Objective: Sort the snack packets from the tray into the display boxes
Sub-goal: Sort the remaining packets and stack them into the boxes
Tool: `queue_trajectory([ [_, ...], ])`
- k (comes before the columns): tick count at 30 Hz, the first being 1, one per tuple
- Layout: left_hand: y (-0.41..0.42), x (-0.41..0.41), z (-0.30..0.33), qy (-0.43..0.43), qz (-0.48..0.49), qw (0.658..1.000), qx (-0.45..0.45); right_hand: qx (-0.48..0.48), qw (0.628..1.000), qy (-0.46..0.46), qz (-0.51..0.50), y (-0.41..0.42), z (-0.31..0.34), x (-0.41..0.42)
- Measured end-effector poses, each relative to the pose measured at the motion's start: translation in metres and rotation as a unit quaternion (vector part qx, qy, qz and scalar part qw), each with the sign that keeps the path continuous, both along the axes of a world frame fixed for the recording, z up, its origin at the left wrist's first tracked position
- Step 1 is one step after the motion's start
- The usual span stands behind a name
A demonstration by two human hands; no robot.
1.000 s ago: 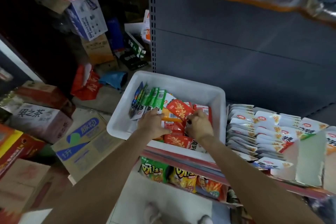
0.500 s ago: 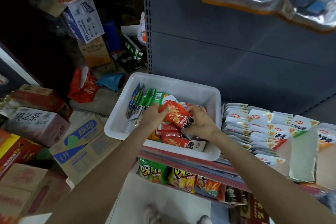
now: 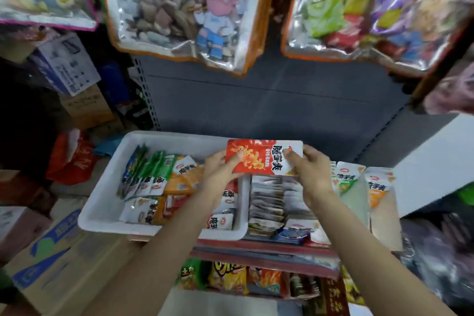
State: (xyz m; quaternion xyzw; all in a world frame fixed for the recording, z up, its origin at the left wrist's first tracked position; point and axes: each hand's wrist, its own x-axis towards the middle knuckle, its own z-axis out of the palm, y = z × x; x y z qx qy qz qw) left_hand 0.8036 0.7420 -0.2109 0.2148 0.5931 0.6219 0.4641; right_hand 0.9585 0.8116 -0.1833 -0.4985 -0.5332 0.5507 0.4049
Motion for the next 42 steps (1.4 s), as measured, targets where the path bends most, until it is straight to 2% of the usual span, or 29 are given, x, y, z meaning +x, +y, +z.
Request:
queue_trajectory([
  [2,0.014,0.026,0.002,0.150,-0.055,0.987,-0.006,0.068,0.997,-0.006,-0.025,0.014,0.011,0.032],
  [3,0.022,0.038,0.001,0.241,-0.088,0.966,-0.023,0.098,0.994,-0.010,-0.038,0.021,0.018,0.048],
  [5,0.034,0.059,-0.006,0.405,-0.148,0.901,-0.054,0.145,0.987,-0.033,-0.060,0.035,0.028,0.077],
  [8,0.042,0.086,-0.007,0.593,-0.207,0.776,-0.063,0.214,0.970,-0.100,-0.063,0.055,0.035,0.114],
  [10,0.042,0.098,-0.005,0.647,-0.259,0.714,-0.070,0.248,0.953,-0.169,-0.040,0.064,0.035,0.132],
  [12,0.042,0.105,-0.004,0.662,-0.318,0.671,-0.105,0.277,0.932,-0.233,0.013,0.066,0.033,0.143],
  [14,0.039,0.110,-0.006,0.672,-0.355,0.633,-0.148,0.284,0.913,-0.281,0.079,0.068,0.027,0.147],
  [15,0.039,0.113,-0.008,0.674,-0.354,0.628,-0.161,0.281,0.902,-0.306,0.113,0.069,0.020,0.147],
  [19,0.037,0.118,-0.011,0.681,-0.322,0.635,-0.171,0.250,0.869,-0.368,0.216,0.075,-0.009,0.139],
  [24,0.035,0.118,-0.007,0.691,-0.322,0.628,-0.158,0.273,0.787,-0.491,0.254,0.076,-0.041,0.126],
  [26,0.035,0.119,-0.006,0.691,-0.323,0.628,-0.156,0.291,0.774,-0.507,0.243,0.074,-0.050,0.124],
  [33,0.032,0.117,-0.009,0.684,-0.312,0.643,-0.144,0.296,0.793,-0.490,0.208,0.066,-0.066,0.120],
  [36,0.027,0.113,-0.009,0.662,-0.275,0.691,-0.094,0.306,0.822,-0.438,0.197,0.059,-0.056,0.110],
  [39,0.013,0.101,-0.012,0.641,-0.182,0.745,-0.025,0.316,0.854,-0.365,0.192,0.045,-0.037,0.088],
  [42,-0.006,0.071,-0.019,0.612,-0.098,0.785,-0.019,0.315,0.866,-0.315,0.227,0.026,-0.021,0.052],
])
